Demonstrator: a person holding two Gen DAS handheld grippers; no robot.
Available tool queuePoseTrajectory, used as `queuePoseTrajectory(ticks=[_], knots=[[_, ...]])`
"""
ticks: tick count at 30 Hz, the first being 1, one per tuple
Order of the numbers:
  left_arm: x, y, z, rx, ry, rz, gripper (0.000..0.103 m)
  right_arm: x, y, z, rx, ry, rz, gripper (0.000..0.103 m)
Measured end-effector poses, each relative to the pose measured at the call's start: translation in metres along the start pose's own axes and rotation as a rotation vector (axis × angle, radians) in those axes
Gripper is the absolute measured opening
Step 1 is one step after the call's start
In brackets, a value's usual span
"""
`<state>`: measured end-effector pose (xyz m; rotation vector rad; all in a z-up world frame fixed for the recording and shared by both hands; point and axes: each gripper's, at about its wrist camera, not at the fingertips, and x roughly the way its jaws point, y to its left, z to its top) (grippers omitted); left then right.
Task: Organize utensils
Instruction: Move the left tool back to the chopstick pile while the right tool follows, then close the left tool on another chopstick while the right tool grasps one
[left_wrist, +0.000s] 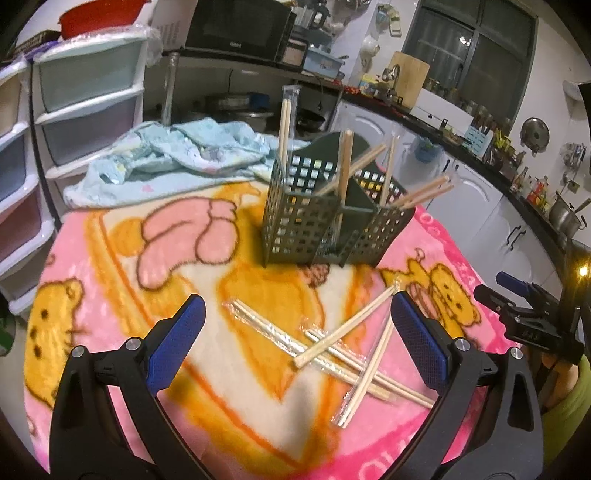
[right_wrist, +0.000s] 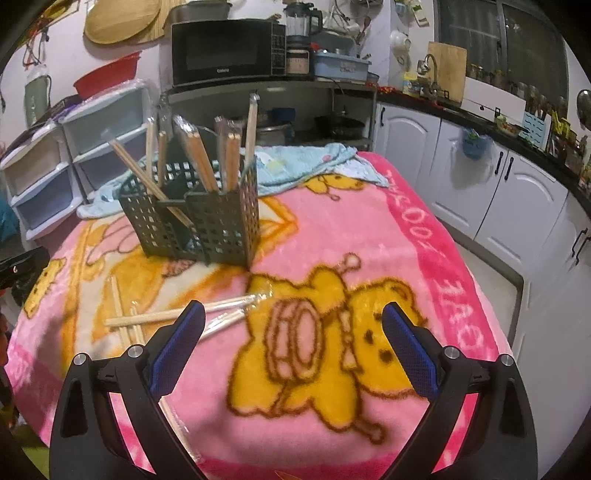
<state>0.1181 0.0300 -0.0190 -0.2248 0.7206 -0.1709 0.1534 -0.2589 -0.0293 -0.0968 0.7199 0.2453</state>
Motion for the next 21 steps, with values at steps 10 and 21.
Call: queuePoseTrajectory(ticks=[10,21], knots=[[0.034,0.015,-0.023,-0.035,0.1,-0.006,0.092,0.022,0.012,-0.011,-0.039,0.054,0.013,0.093],[0.059,0.031,-0.032,-0.119,0.154,-0.045,0.075,0.038,0.025,-0.02,-0.062,0.093,0.037,0.091]])
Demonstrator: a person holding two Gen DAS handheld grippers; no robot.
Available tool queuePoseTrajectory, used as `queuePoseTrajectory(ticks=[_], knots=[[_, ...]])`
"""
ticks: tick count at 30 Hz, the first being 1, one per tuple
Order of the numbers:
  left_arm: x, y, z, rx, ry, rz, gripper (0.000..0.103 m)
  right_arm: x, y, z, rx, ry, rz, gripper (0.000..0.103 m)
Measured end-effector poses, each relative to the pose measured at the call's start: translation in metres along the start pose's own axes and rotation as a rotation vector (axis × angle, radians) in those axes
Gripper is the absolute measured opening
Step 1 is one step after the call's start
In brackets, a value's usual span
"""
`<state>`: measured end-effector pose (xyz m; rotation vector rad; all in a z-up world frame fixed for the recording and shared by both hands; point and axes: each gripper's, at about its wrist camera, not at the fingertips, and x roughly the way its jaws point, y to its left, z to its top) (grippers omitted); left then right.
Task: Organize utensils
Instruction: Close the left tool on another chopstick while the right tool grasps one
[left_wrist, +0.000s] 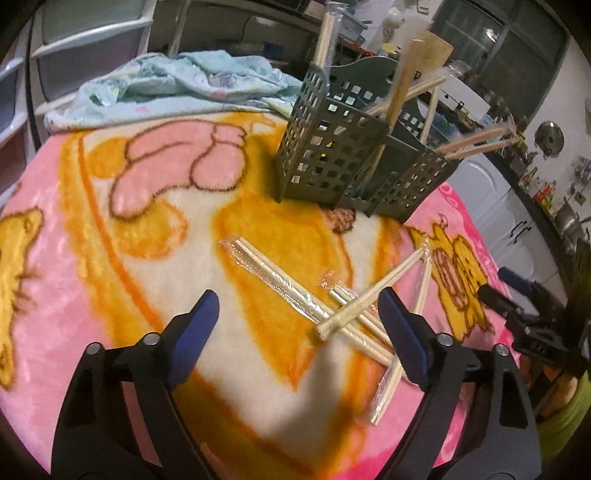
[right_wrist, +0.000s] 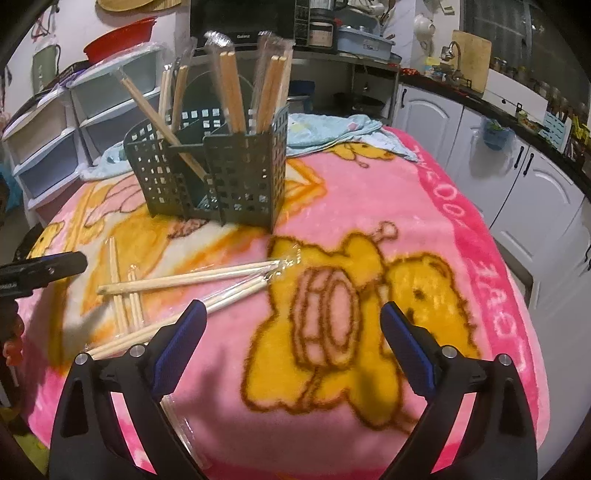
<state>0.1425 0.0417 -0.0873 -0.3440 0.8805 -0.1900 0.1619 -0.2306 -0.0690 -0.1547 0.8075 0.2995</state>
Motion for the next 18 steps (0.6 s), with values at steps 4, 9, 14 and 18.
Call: queuePoseTrajectory(ticks=[4,9,14,18], knots=[[0.011,0.008,0.008,-0.064,0.013,-0.027,0.066,0.011,0.002,0.001,0.021,0.036,0.033,0.086],[0.026,0.019,0.014,-0.152,0.046,-0.058,0.057,0.03,0.002,0.008,0.08,0.087,0.081,0.078],[0.036,0.025,0.021,-0.195,0.062,-0.036,0.054,0.051,0.003,0.016,0.128,0.134,0.106,0.069],[0.041,0.025,0.027,-0.2,0.059,-0.018,0.053,0.067,0.0,0.02,0.186,0.181,0.123,0.057]])
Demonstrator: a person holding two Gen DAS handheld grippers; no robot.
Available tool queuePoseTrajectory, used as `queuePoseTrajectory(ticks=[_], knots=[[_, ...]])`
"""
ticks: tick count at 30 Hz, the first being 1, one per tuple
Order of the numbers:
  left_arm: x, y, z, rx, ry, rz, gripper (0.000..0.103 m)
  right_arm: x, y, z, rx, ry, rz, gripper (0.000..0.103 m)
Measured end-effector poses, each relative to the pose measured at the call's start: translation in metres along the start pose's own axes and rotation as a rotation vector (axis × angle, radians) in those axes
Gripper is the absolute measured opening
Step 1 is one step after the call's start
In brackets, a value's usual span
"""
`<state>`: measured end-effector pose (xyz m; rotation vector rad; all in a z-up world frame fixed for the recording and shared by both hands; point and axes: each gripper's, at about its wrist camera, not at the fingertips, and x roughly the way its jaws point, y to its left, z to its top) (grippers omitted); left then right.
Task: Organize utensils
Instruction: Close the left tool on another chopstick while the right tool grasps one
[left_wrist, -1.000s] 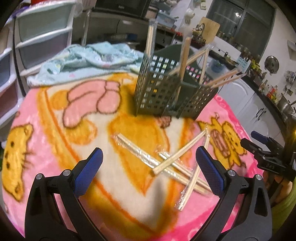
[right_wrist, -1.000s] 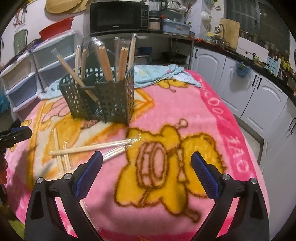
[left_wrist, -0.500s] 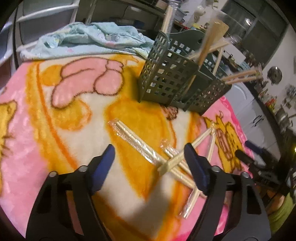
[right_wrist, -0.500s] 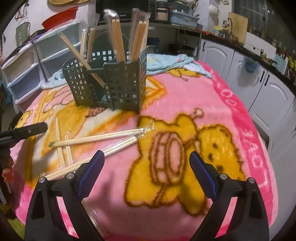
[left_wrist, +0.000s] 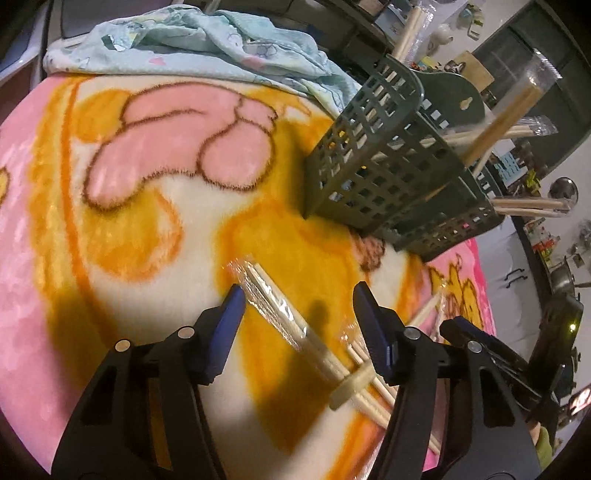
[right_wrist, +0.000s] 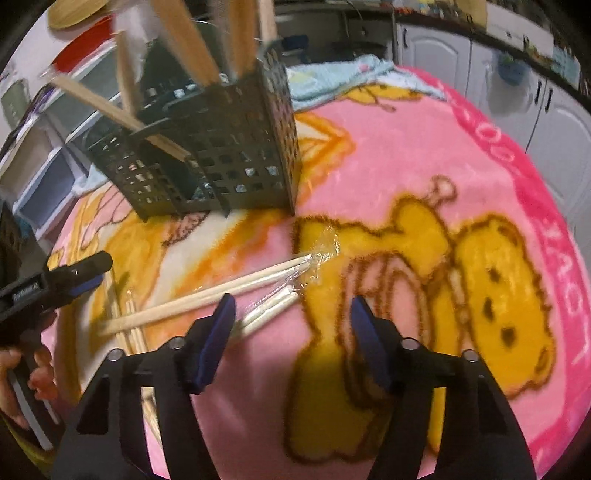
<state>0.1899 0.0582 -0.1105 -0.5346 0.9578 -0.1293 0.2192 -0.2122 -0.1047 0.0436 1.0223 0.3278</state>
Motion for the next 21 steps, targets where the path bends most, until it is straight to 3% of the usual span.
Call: queuePoseTrajectory(ticks=[5,8,15,21], knots=[[0.006,-0.007,0.004,0.056,-0.017,0.057,0.045,0.01,-0.01,0.007,0.099,0.021,0.031,0.054],[0.009,-0.009,0.004,0.092,-0.033,0.088,0.039,0.012,-0.014,0.011,0.127,0.017,0.031,0.047],[0.012,-0.011,0.006,0.14,-0.042,0.172,0.021,0.013,-0.022,0.01,0.124,-0.003,-0.019,0.015],[0.011,-0.009,0.007,0.172,-0.041,0.179,0.015,0.011,-0.025,0.009,0.123,-0.002,-0.013,0.007]])
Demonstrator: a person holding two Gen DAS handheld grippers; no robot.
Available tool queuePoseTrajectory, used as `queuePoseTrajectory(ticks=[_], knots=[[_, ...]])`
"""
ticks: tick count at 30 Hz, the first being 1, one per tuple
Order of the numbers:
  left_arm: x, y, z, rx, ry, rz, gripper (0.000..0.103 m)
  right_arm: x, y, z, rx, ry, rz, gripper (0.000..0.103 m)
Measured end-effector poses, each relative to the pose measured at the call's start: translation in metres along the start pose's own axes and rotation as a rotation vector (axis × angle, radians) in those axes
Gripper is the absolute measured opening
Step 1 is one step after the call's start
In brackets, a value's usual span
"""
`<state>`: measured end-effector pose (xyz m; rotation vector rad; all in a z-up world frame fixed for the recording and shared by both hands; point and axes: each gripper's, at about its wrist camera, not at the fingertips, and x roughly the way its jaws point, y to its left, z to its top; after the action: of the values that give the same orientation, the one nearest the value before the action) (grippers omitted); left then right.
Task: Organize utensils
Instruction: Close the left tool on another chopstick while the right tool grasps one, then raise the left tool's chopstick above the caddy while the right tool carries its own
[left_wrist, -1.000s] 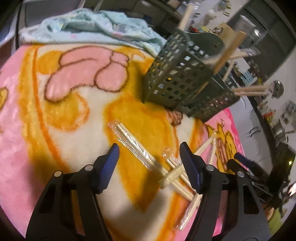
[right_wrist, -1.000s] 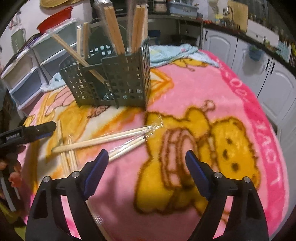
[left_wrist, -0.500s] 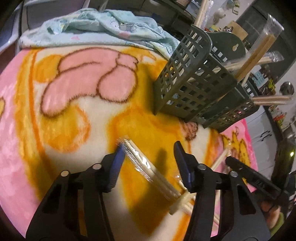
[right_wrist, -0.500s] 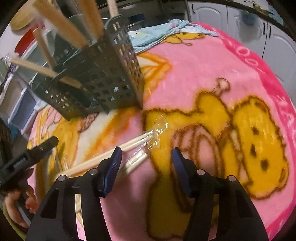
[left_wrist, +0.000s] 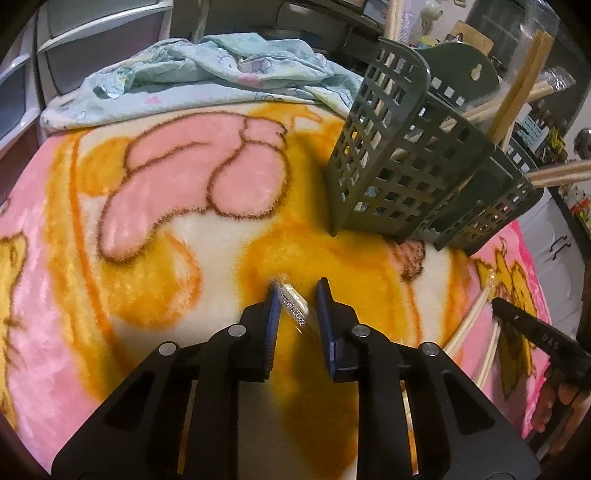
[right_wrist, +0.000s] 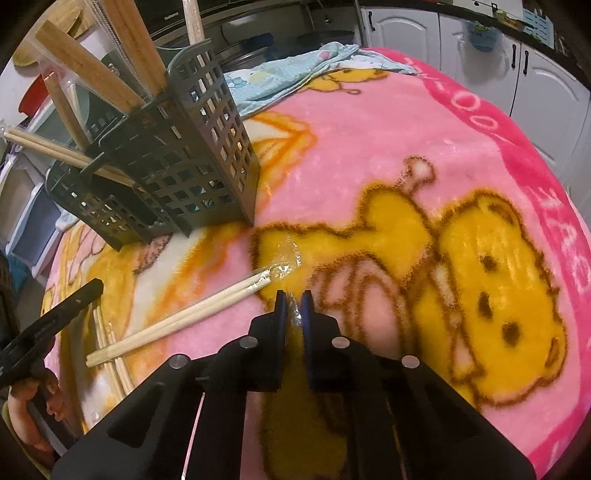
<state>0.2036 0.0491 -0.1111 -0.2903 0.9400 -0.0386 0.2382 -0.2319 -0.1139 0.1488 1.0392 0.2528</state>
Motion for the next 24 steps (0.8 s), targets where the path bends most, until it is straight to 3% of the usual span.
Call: queuePoseTrajectory(ticks=[14,24], knots=[[-0.008,0.014,0.002,-0.038,0.014,-0.073,0.009,-0.013,-0.004,0.0,-0.018,0.002,0.025,0.003],[-0.053,0.028,0.004,-0.055,-0.097,-0.086,0.007,-0.057,0.006,0.006,-0.082,-0.094,0.047,0.003]])
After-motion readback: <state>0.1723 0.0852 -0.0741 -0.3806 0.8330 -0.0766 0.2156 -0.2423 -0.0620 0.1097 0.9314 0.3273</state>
